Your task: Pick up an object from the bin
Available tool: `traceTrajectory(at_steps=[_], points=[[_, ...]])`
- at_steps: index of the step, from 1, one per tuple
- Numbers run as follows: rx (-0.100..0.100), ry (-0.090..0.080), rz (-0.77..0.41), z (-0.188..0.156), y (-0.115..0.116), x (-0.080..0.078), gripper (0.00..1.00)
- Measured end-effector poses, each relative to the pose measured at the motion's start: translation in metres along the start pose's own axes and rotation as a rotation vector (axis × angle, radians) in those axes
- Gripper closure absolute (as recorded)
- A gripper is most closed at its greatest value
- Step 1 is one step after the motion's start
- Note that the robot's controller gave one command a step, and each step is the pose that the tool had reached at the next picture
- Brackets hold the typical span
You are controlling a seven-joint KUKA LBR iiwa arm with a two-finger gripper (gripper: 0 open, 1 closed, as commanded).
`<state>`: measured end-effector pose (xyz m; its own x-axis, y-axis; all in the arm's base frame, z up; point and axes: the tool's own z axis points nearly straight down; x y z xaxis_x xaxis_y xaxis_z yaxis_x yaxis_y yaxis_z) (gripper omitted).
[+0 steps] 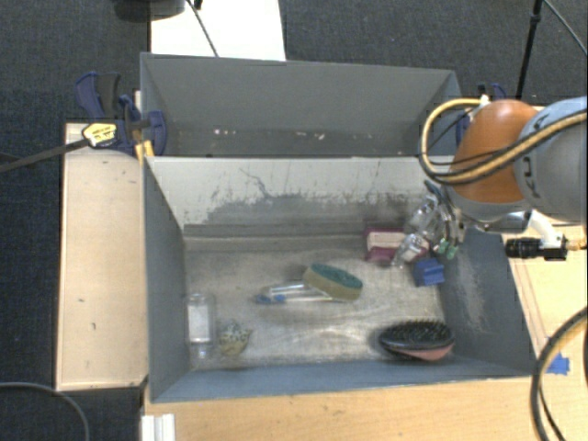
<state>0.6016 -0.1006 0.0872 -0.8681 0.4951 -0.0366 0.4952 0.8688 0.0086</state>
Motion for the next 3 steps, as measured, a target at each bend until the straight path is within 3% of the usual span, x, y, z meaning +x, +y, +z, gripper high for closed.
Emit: traceTrajectory(at_steps=[1,2,3], points=[[-0.005,0.008,0.0,0.0,-0.005,-0.002,1.0],[0.004,0.028,-0.121,-0.027,-0.008,0.012,1.0],[0.005,0.032,-0.121,-0.025,-0.008,0.013,0.0]])
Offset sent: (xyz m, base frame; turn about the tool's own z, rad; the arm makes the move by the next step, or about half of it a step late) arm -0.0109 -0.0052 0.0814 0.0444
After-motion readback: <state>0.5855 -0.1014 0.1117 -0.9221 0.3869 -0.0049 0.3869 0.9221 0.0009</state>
